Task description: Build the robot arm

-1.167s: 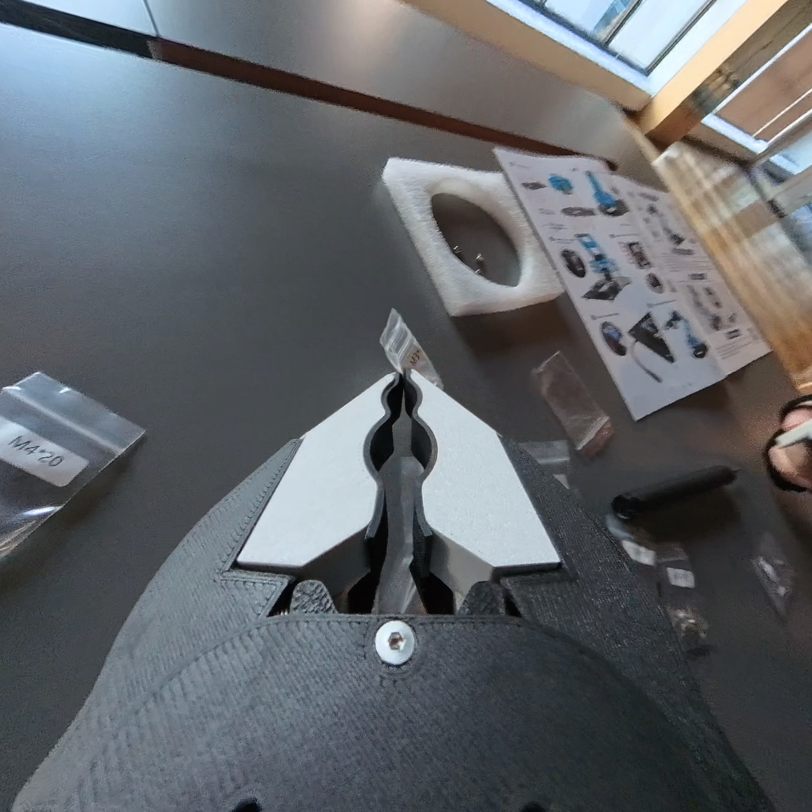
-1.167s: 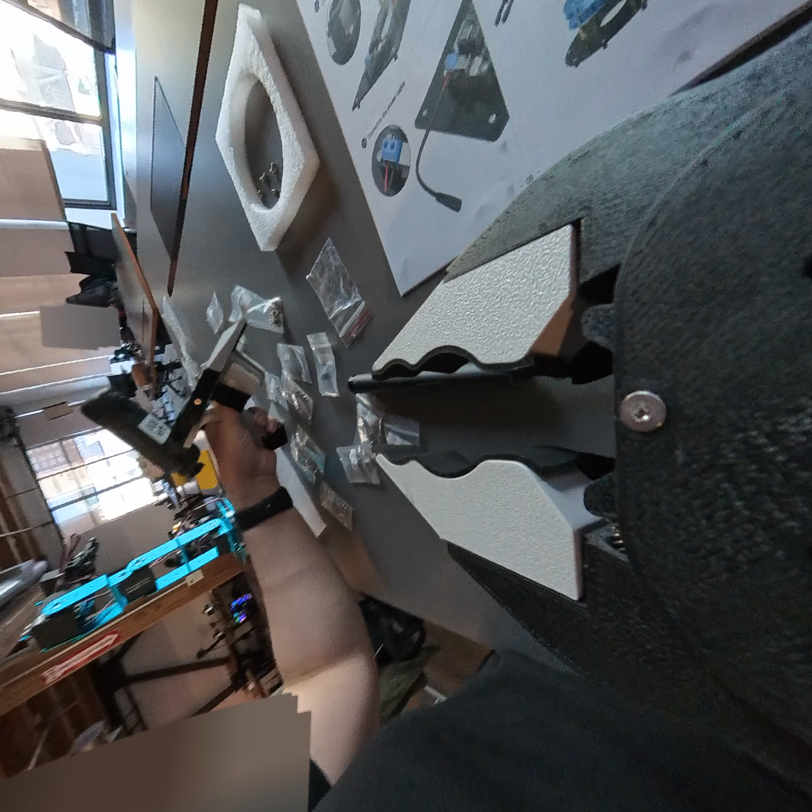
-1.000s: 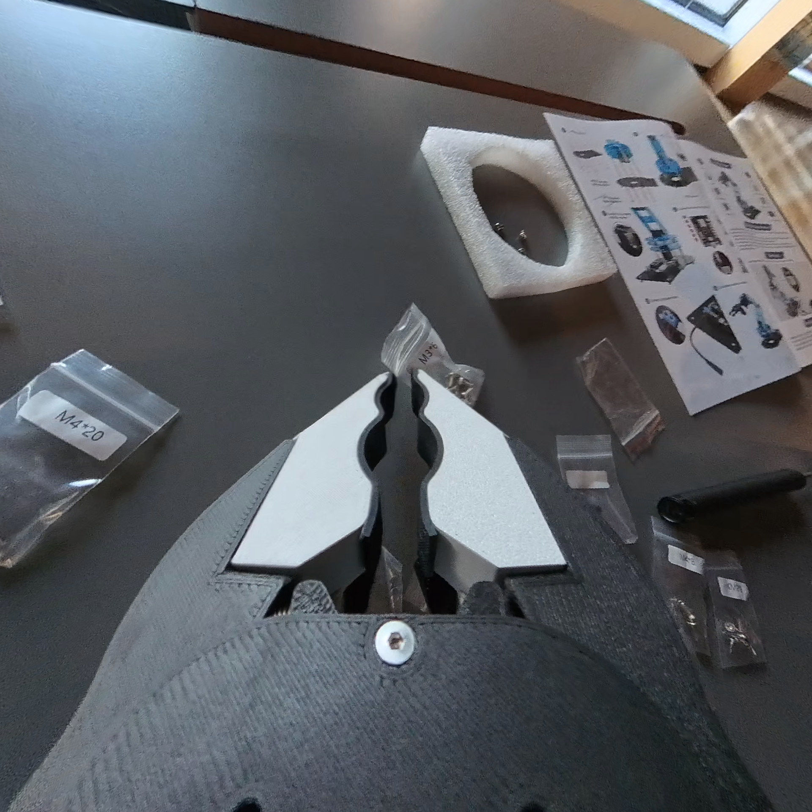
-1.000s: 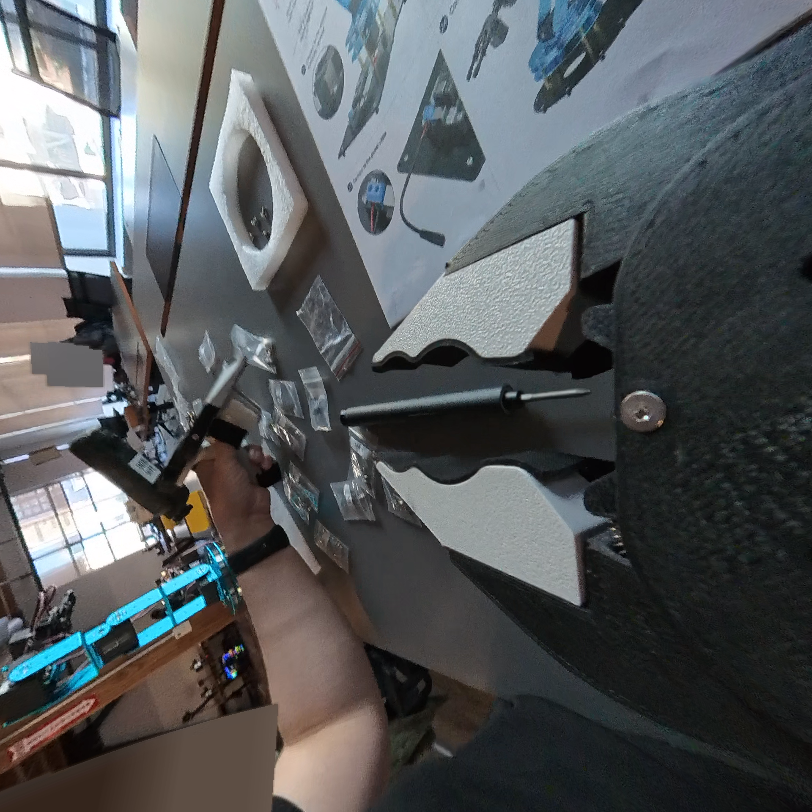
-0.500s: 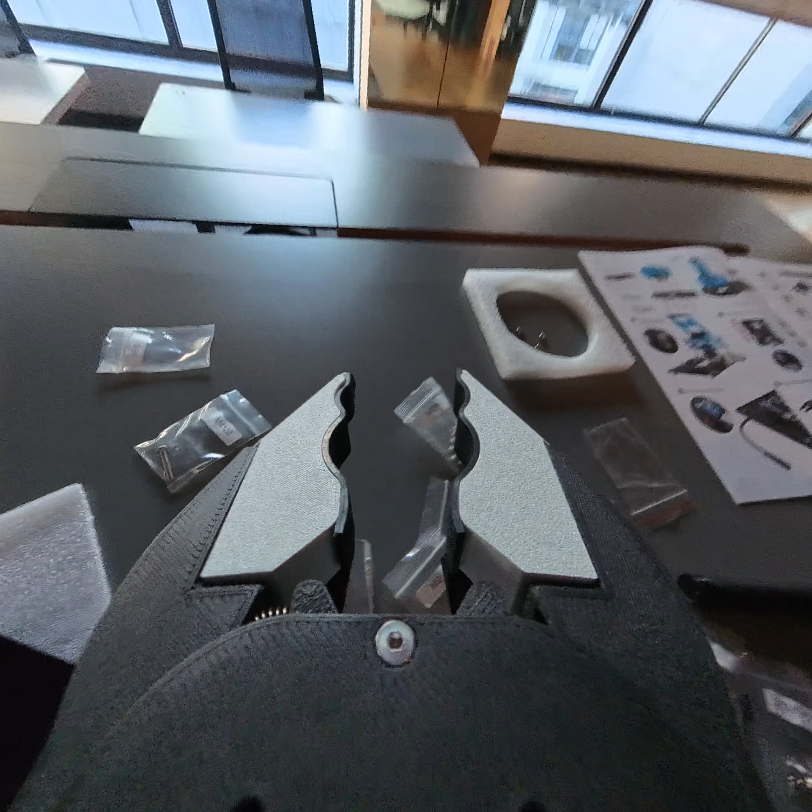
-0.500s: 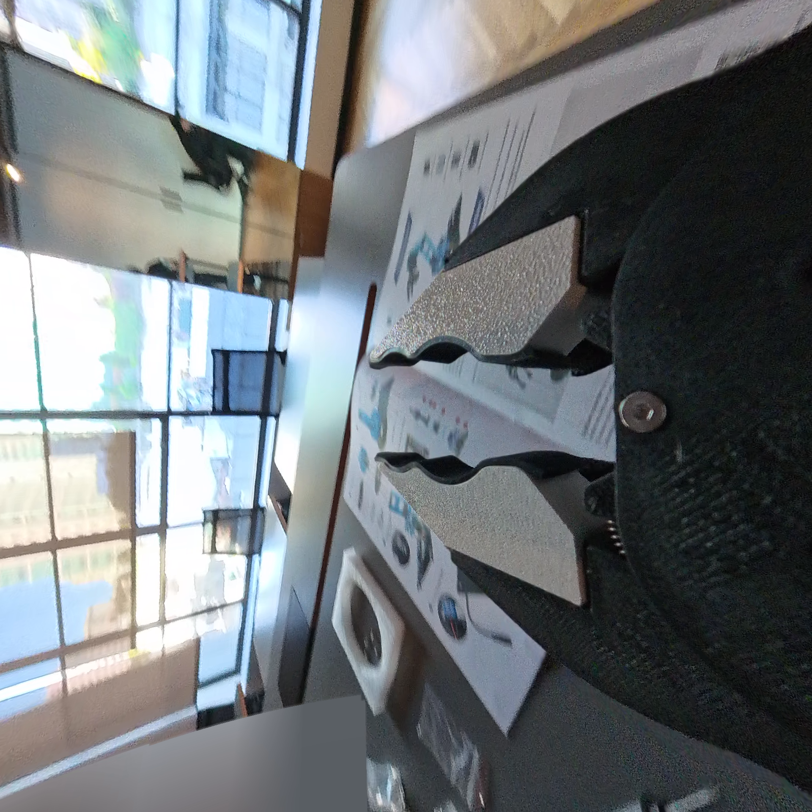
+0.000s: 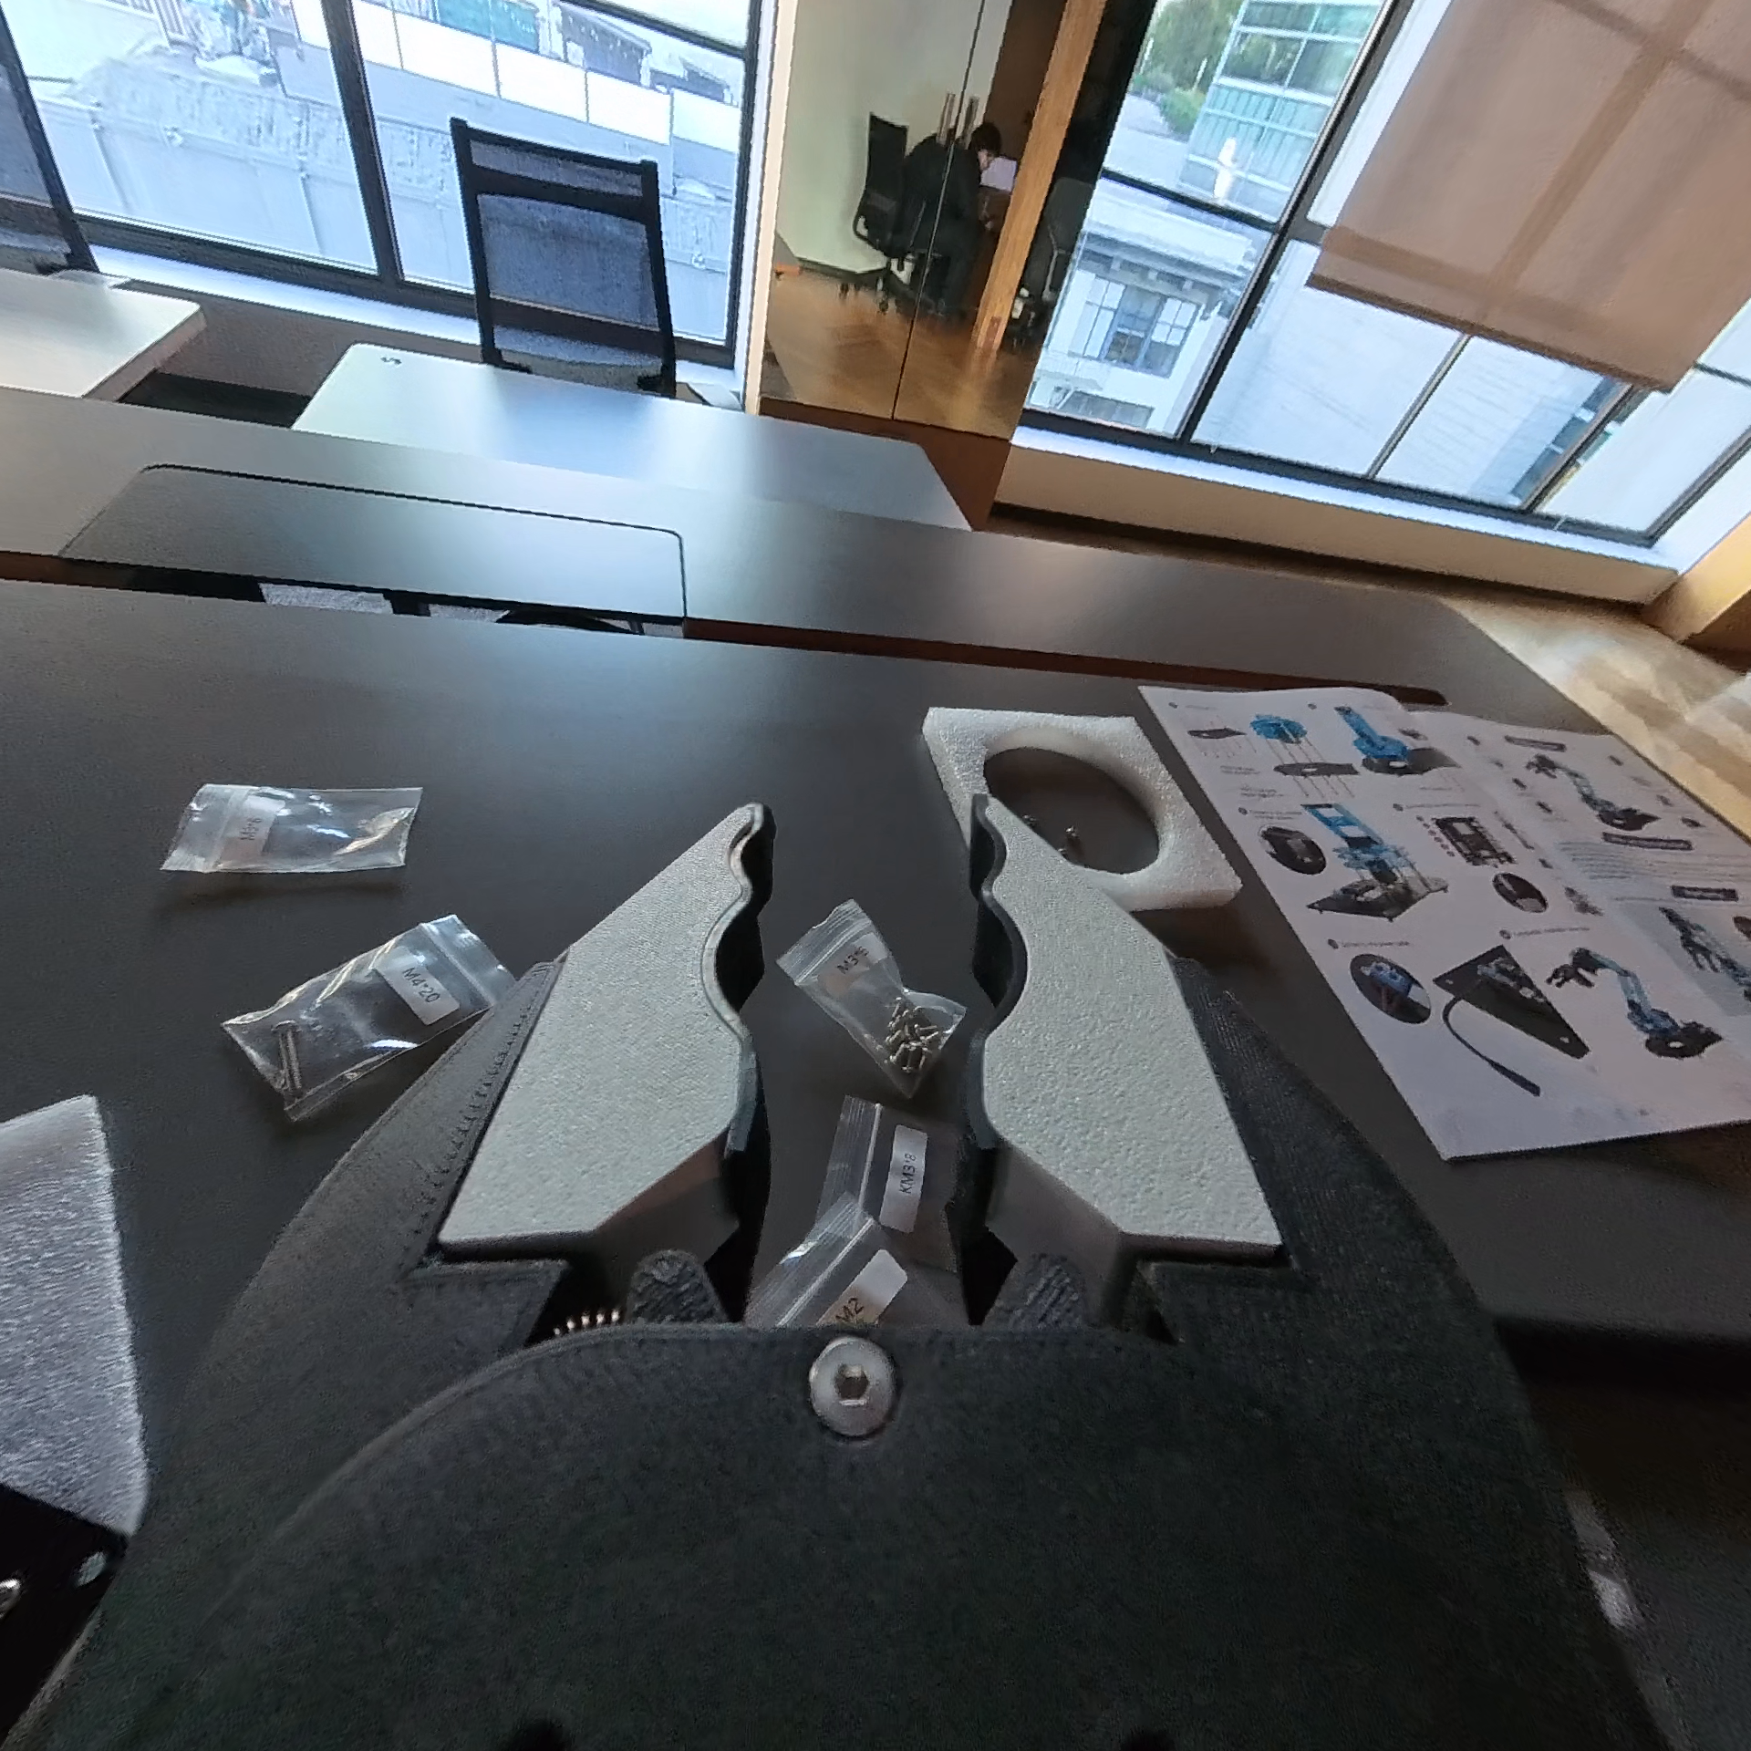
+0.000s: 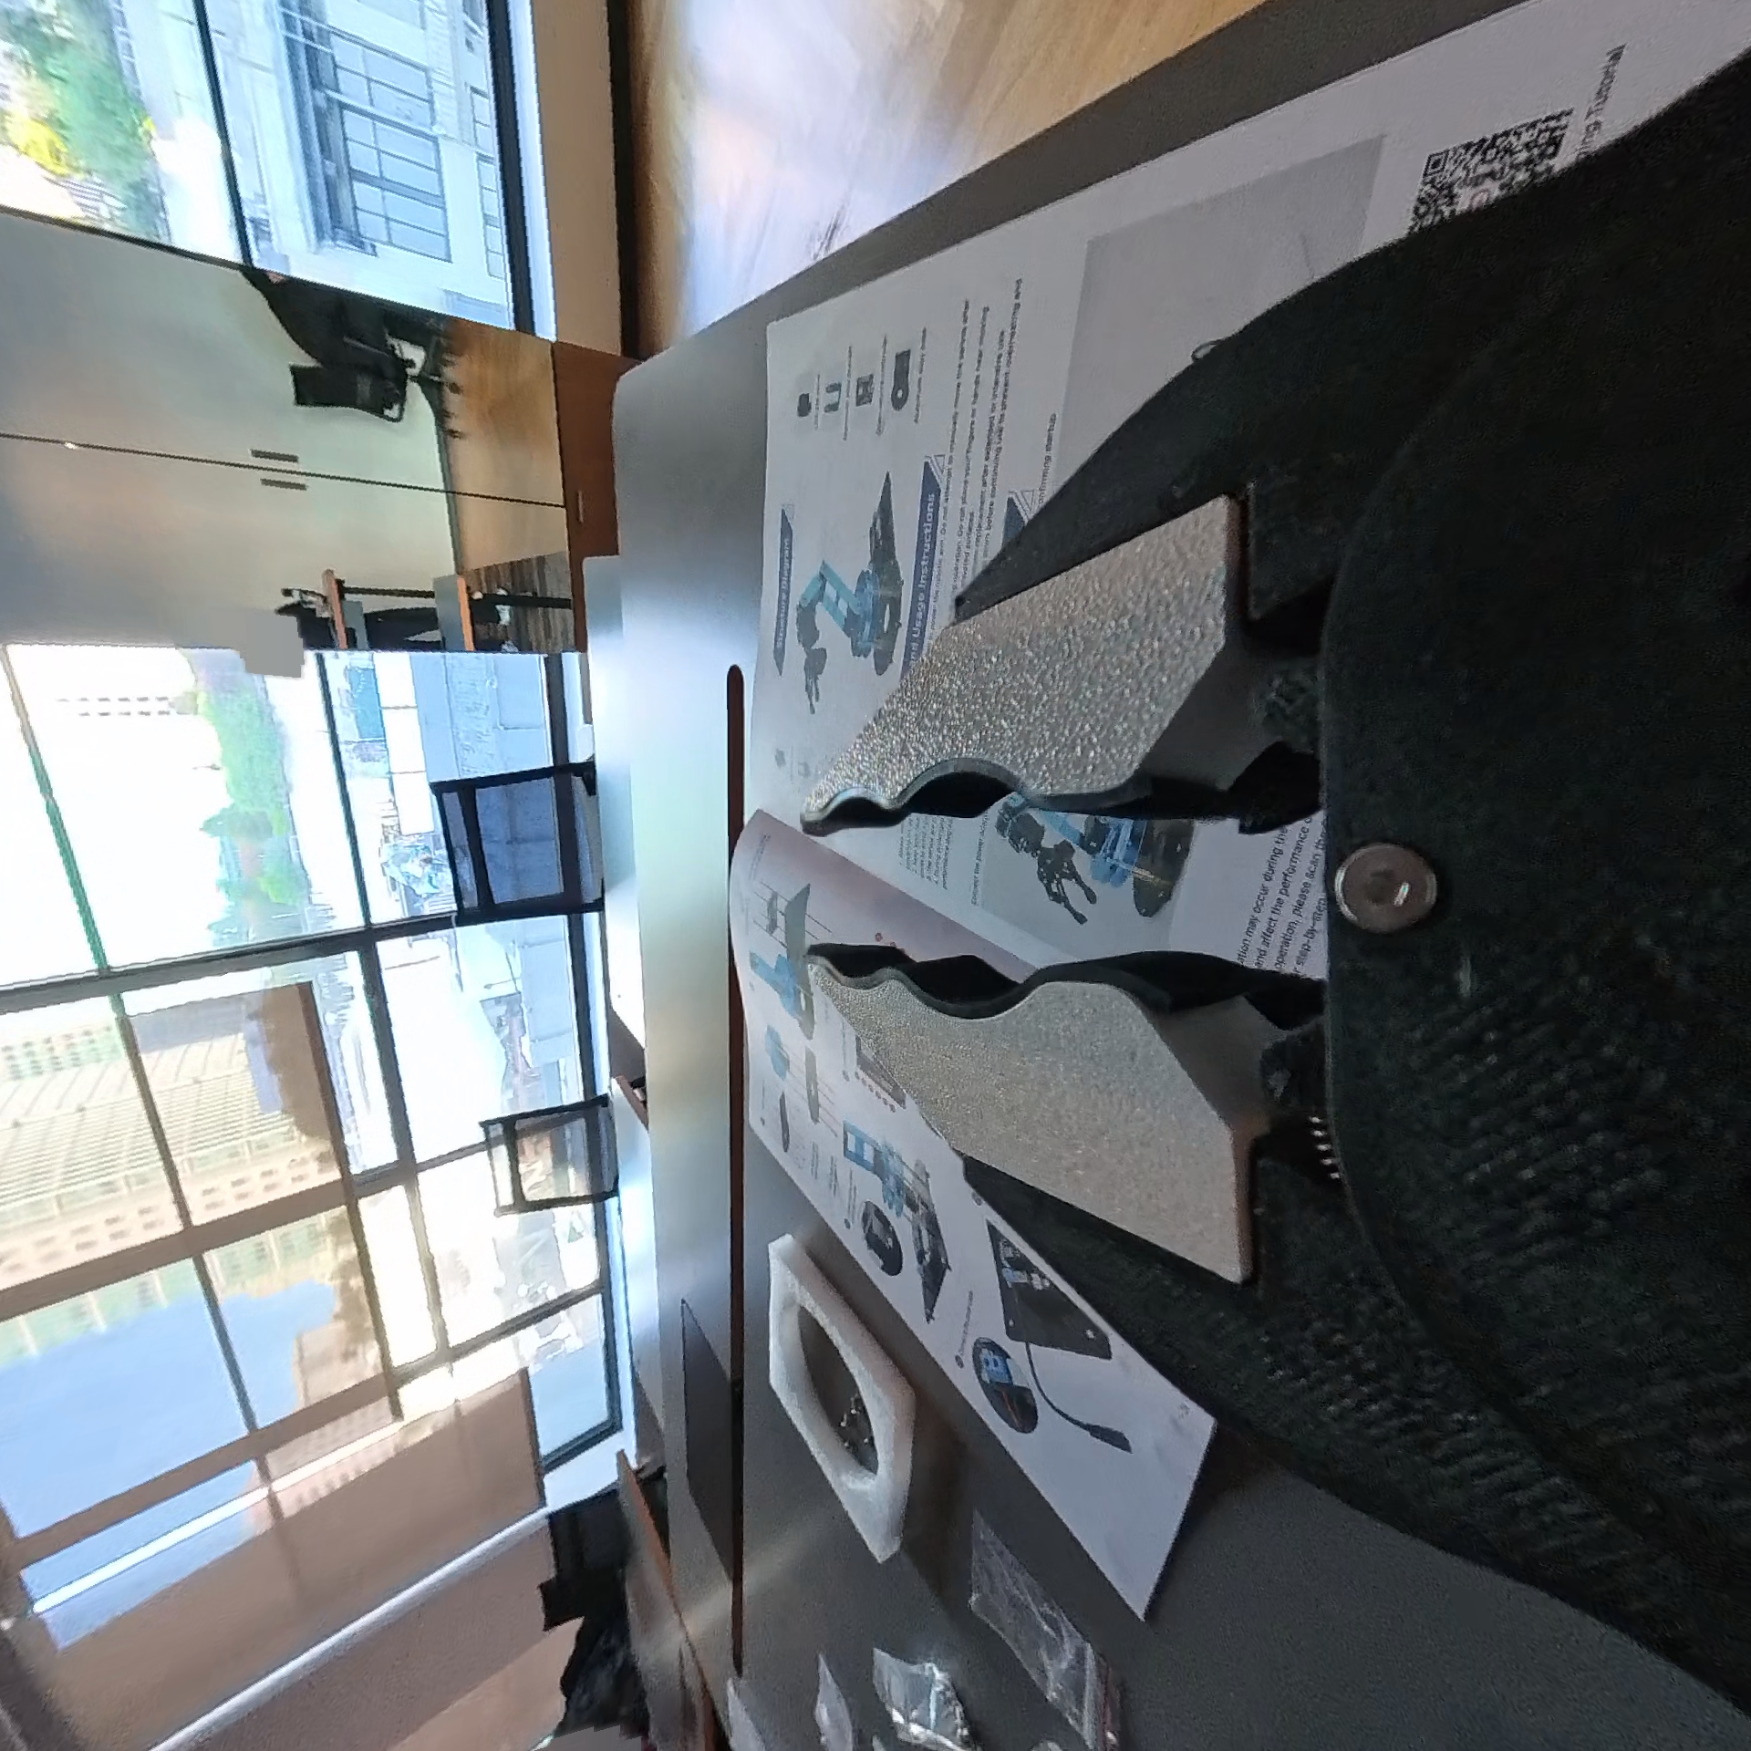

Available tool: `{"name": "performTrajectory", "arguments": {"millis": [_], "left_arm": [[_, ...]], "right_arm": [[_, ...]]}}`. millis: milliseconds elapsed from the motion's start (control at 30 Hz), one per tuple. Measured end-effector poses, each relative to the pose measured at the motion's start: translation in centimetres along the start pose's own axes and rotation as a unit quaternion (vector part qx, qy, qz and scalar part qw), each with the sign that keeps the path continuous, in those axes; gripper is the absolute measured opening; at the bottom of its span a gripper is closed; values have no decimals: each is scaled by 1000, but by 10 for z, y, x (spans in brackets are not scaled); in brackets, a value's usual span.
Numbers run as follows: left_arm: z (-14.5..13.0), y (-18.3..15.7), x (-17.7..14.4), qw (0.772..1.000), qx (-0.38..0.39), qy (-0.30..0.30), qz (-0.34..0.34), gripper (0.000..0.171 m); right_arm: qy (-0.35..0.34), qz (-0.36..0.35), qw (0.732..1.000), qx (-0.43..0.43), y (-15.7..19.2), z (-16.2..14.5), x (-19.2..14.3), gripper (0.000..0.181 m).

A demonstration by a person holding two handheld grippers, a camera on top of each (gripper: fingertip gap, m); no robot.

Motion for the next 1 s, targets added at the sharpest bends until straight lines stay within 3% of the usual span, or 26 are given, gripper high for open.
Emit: {"name": "performTrajectory", "arguments": {"millis": [167,233,500,767,1000], "left_arm": [[-2,-7,2,1000,-6,0,-18,39],[-3,-6,2,1000,5,5,-13,39],[-4,12,0,996,73,4,59,35],[-9,12,4,998,52,9,41,35],[-6,16,1,998,47,-7,46,33]], "right_arm": [[8,14,1000,-12,6,0,-2,14],[22,24,999,-18,8,-2,-3,0],[27,15,997,-74,12,-1,-7,0],[48,-6,989,-137,17,-17,2,3],[35,35,992,-118,25,-20,4,0]]}}
Point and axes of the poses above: each gripper's, where its closed fingertips meet, x out along the fingers, z out of its top, y = z × x across the jaws, the point moved 4 cm from there along -x, back along the fingers, and after that the axes turned 11 degrees about x, right-handed, at the moved point
